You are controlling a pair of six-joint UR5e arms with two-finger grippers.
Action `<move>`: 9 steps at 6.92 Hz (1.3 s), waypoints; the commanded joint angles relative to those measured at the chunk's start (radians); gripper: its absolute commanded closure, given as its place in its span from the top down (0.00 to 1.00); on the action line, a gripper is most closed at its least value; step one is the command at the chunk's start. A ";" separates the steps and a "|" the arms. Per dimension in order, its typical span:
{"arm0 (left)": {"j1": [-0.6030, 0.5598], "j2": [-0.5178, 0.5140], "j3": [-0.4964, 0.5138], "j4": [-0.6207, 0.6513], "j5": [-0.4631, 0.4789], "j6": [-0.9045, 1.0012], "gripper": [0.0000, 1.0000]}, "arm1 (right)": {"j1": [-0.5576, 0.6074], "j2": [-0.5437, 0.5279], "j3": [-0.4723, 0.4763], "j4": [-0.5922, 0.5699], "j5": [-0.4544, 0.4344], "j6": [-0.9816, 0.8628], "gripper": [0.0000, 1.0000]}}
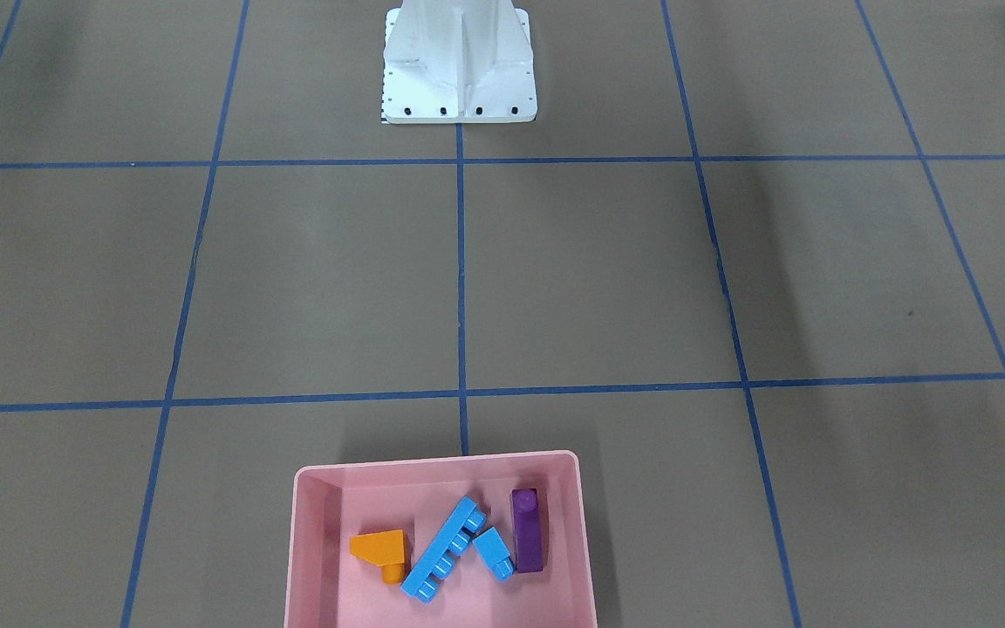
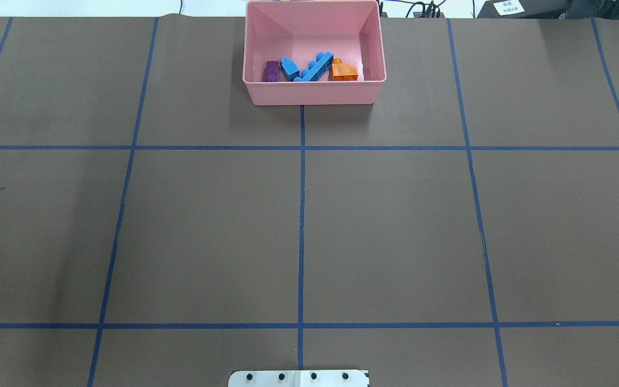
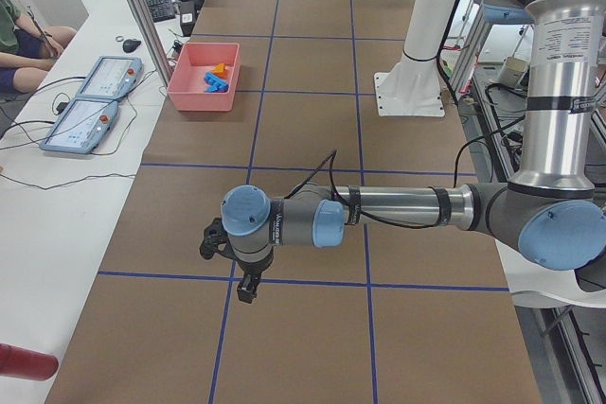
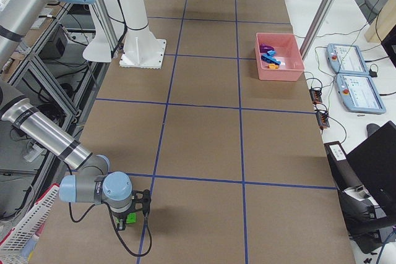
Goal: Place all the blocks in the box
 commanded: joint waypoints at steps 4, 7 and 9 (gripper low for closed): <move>0.001 0.016 -0.067 -0.002 0.010 -0.169 1.00 | 0.005 0.122 0.304 -0.148 0.010 0.065 0.00; 0.002 0.044 -0.101 -0.008 0.001 -0.163 1.00 | -0.012 0.454 0.386 -0.411 0.019 0.243 0.00; 0.002 0.044 -0.110 -0.010 0.000 -0.165 1.00 | -0.149 0.761 0.367 -0.587 0.018 0.437 0.00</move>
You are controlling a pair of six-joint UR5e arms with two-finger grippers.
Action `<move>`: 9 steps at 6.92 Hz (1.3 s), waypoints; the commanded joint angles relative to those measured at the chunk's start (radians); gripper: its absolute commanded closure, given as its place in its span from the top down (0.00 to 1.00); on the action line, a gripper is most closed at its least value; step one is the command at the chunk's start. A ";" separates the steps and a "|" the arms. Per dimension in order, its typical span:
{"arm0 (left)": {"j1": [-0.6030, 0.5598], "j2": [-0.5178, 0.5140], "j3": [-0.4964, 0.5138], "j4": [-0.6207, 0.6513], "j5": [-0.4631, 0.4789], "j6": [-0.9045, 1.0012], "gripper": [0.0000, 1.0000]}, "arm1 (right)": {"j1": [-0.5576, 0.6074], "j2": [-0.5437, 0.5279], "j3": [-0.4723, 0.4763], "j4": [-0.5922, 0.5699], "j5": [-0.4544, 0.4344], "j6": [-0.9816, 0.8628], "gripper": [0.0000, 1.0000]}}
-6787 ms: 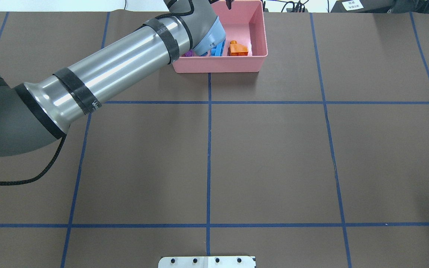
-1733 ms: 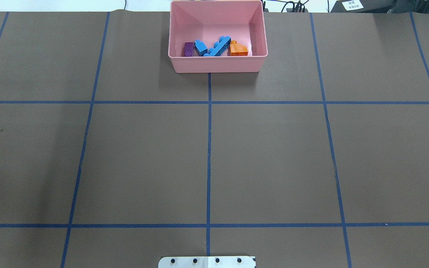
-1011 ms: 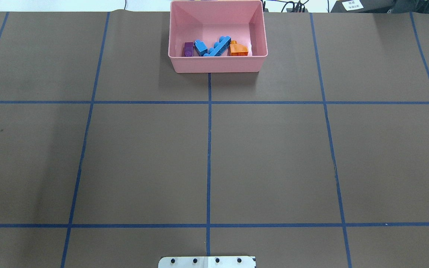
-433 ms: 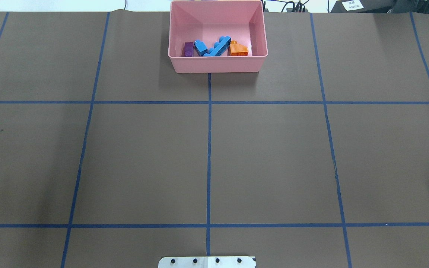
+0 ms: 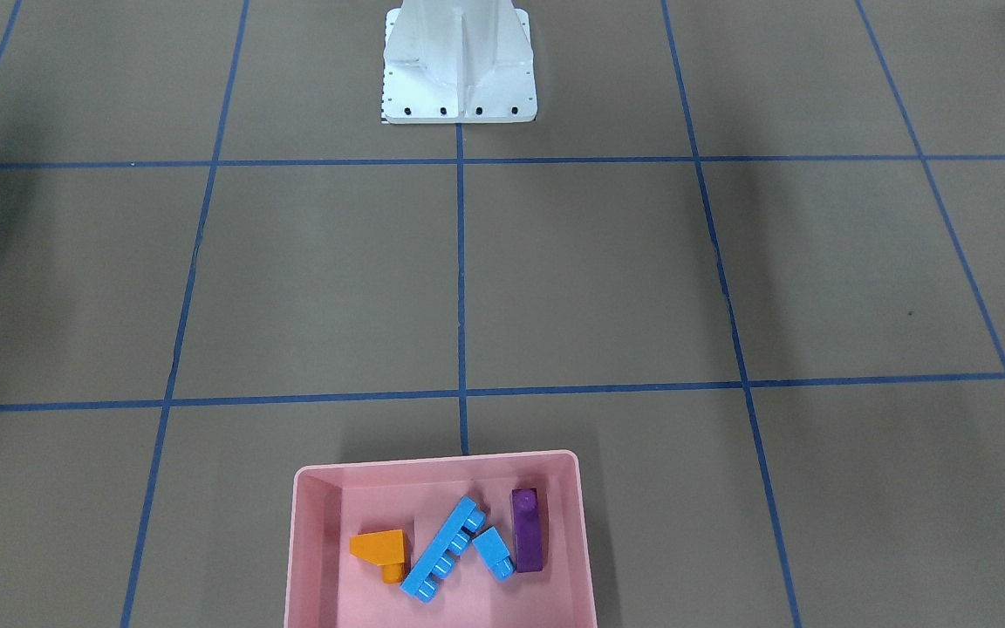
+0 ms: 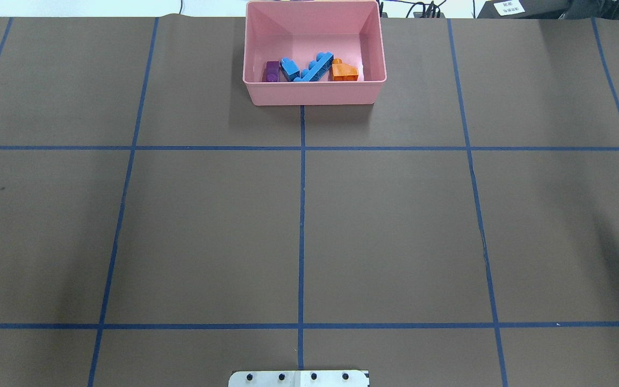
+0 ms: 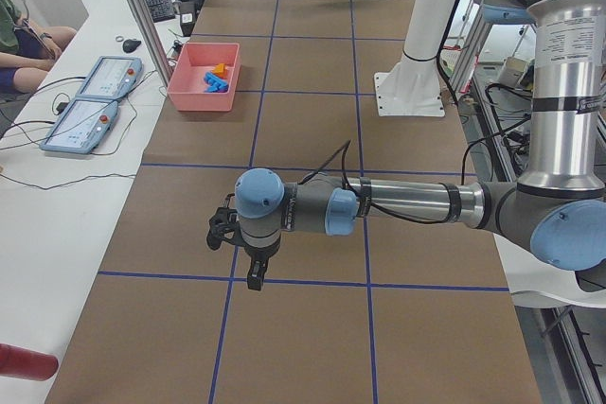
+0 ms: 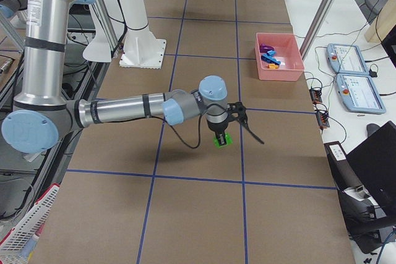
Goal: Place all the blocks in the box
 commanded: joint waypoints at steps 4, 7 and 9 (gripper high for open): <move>0.000 0.005 -0.009 -0.002 -0.001 -0.002 1.00 | -0.251 0.741 -0.385 -0.116 -0.021 0.307 0.00; 0.003 0.004 -0.009 -0.002 -0.008 -0.004 1.00 | -0.292 1.063 -0.744 -0.104 -0.080 0.359 0.00; 0.003 0.004 -0.009 -0.004 -0.010 -0.004 1.00 | -0.324 1.225 -1.001 -0.011 -0.140 0.380 0.00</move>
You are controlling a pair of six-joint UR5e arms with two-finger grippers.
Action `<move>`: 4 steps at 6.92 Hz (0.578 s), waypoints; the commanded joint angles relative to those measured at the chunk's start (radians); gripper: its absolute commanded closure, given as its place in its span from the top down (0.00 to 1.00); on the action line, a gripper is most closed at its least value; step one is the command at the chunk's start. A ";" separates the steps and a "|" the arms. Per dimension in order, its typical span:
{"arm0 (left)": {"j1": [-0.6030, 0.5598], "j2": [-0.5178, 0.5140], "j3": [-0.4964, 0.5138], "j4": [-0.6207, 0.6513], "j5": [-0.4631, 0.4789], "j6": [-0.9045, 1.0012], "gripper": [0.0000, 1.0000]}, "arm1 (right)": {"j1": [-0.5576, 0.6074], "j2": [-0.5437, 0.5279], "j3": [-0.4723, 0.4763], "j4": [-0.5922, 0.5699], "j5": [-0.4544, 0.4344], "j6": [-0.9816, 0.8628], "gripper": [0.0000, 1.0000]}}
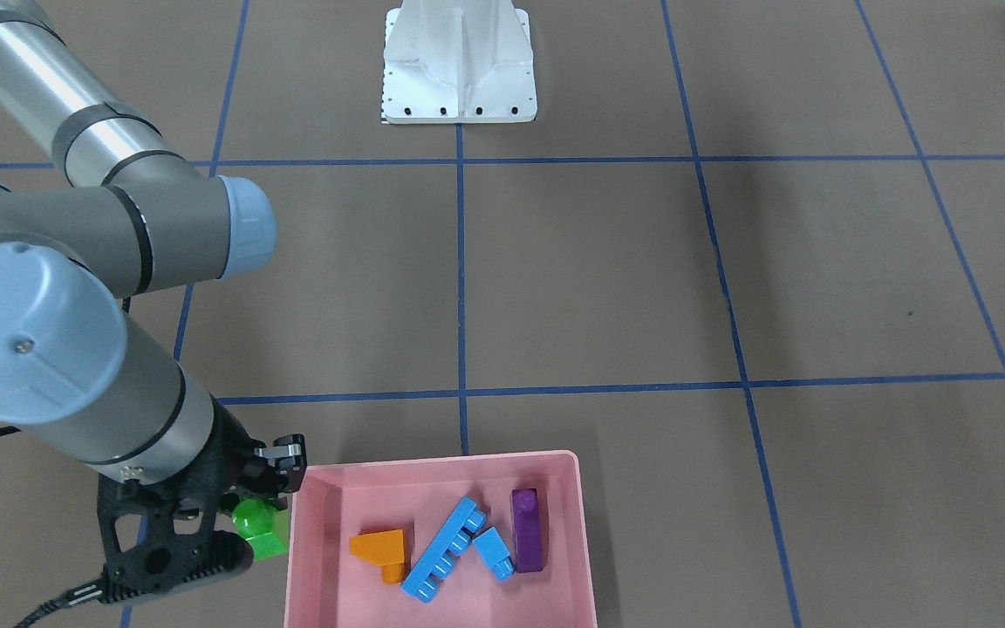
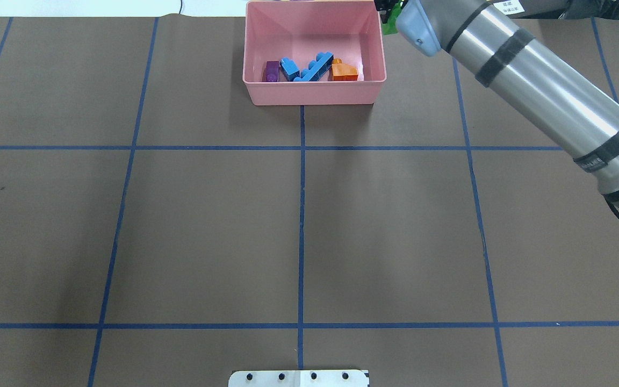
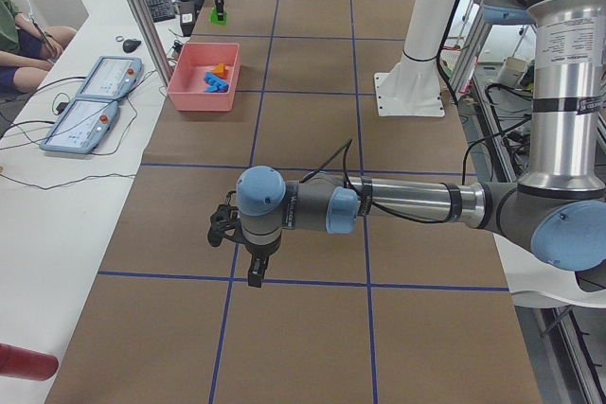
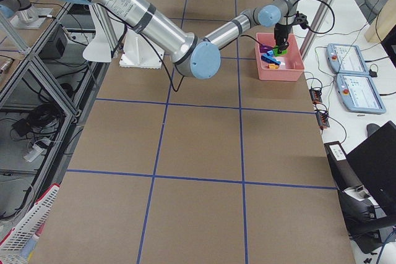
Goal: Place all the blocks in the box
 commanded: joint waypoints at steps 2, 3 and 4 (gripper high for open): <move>0.000 0.000 0.000 -0.001 -0.001 0.000 1.00 | -0.051 0.156 -0.396 0.271 -0.091 0.175 0.00; 0.000 0.000 0.000 -0.001 -0.001 0.000 1.00 | -0.056 0.163 -0.444 0.296 -0.096 0.211 0.00; 0.000 0.000 0.000 -0.001 -0.001 0.000 1.00 | -0.062 0.160 -0.490 0.359 -0.100 0.278 0.00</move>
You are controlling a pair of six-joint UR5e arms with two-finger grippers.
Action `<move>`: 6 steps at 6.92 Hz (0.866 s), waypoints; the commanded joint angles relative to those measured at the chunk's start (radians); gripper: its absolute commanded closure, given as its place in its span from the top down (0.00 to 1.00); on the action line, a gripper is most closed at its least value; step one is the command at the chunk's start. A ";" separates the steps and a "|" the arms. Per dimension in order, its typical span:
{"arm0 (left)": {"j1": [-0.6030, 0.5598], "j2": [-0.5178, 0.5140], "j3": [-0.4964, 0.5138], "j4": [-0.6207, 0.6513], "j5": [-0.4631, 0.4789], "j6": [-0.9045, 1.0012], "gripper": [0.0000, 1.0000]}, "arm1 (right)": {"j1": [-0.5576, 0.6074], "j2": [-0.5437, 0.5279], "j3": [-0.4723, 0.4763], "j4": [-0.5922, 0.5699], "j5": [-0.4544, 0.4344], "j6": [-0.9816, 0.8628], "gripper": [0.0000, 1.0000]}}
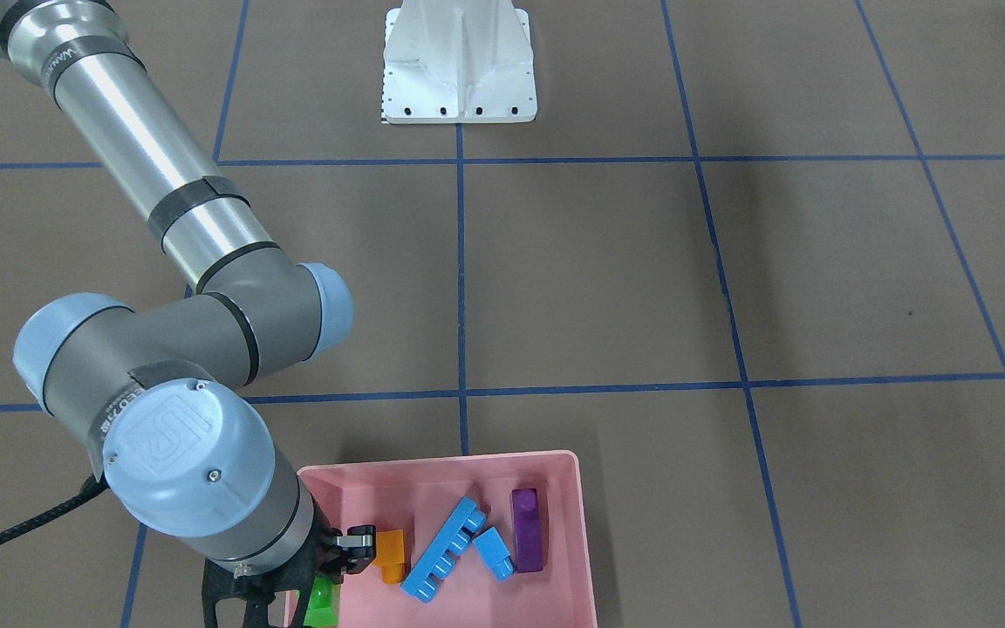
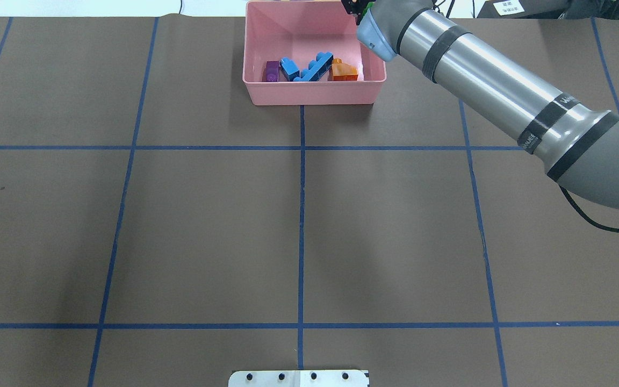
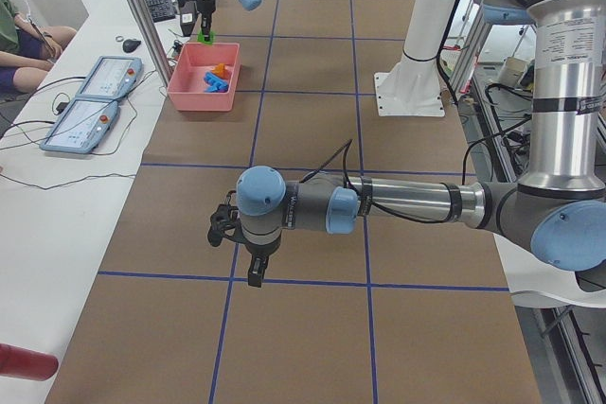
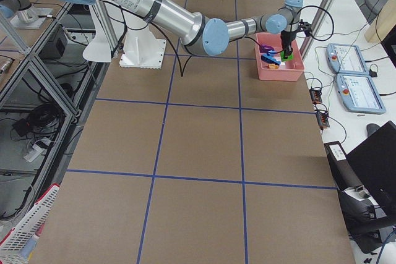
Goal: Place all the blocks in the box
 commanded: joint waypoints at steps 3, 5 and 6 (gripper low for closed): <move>0.002 0.000 0.000 0.000 0.000 0.000 1.00 | -0.012 0.004 -0.076 0.099 -0.030 0.098 1.00; 0.002 0.000 0.000 0.000 0.000 0.000 1.00 | 0.064 0.005 -0.046 0.047 0.079 0.046 1.00; 0.000 0.002 0.000 0.000 0.000 0.003 1.00 | 0.115 -0.004 0.062 -0.142 0.164 -0.035 1.00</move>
